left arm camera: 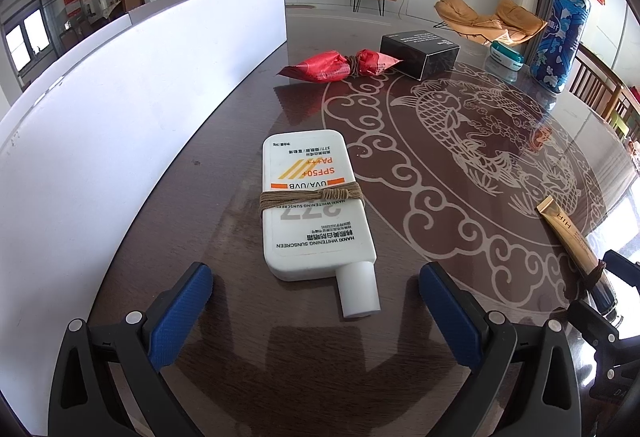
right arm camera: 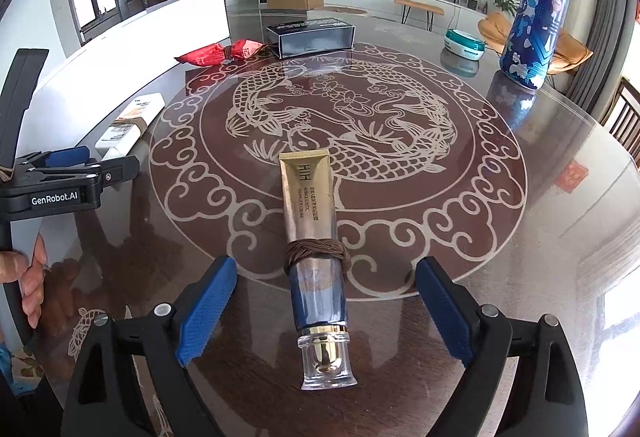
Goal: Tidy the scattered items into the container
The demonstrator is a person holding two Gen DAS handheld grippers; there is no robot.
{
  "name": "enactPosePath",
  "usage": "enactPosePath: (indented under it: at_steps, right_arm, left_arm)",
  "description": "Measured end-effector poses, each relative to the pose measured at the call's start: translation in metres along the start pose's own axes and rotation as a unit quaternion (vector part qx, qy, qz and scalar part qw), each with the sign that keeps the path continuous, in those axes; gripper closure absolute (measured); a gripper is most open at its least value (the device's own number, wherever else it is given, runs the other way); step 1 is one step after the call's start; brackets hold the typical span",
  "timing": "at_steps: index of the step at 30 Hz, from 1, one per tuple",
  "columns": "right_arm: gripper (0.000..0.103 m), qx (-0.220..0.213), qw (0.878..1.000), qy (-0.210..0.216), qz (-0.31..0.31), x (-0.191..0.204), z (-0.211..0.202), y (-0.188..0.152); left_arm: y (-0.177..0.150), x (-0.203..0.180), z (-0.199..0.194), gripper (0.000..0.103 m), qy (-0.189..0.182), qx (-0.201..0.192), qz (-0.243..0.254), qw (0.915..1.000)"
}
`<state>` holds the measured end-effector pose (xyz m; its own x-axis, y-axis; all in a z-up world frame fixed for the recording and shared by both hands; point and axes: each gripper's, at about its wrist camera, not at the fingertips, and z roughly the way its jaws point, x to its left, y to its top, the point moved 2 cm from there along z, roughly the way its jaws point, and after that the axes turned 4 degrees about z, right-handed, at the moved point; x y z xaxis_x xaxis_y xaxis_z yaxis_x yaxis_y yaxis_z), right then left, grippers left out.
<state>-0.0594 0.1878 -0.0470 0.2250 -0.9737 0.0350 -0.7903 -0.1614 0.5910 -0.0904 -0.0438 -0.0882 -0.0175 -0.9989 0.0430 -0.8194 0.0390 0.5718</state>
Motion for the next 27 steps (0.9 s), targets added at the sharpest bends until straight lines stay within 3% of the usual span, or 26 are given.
enactPosePath:
  at_steps: [27]
  right_arm:
    - [0.005, 0.003, 1.000, -0.003, 0.001, -0.0014, 0.0018, -0.0019]
  left_arm:
    - [-0.0017, -0.0009, -0.0013, 0.000, -0.001, 0.000, 0.002, 1.0000]
